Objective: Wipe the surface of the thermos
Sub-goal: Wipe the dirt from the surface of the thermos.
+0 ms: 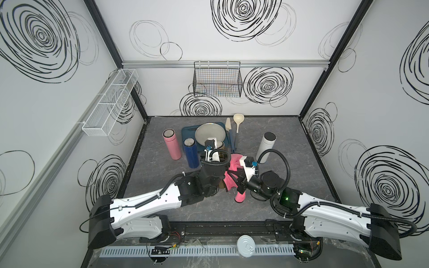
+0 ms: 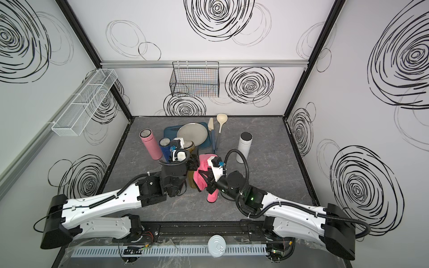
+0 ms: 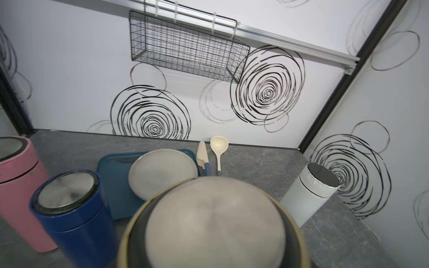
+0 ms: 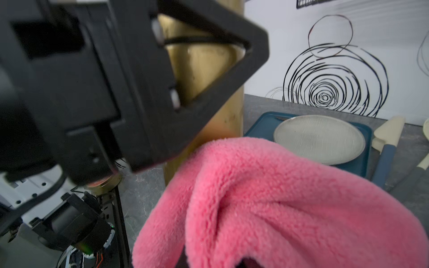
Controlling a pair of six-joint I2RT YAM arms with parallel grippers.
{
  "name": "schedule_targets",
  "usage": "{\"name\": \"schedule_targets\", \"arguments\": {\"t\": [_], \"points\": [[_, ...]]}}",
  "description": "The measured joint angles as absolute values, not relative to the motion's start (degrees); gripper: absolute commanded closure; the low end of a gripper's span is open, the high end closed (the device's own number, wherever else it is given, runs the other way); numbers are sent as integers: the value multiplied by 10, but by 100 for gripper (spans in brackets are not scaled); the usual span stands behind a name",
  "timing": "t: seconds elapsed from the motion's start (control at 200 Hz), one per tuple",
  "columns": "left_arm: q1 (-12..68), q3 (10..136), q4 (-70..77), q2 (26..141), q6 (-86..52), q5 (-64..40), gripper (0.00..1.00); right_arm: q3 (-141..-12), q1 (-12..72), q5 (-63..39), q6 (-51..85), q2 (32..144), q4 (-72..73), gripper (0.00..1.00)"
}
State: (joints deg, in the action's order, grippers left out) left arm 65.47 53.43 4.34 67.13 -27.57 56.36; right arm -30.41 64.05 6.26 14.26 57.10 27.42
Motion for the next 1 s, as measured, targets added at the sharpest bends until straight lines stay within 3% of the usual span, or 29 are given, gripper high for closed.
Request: {"name": "schedule_targets", "arguments": {"t": [0.38,0.771,1.001], "points": [[664,514,23,662,-355,597,100,-220,666,94,164,565,345,100],[653,514,31,658,-426,607,100,-336,702,96,121,637,350,100],[653,527,-50,658,-508,614,100,-237,709,123,130,650,421,100]]}}
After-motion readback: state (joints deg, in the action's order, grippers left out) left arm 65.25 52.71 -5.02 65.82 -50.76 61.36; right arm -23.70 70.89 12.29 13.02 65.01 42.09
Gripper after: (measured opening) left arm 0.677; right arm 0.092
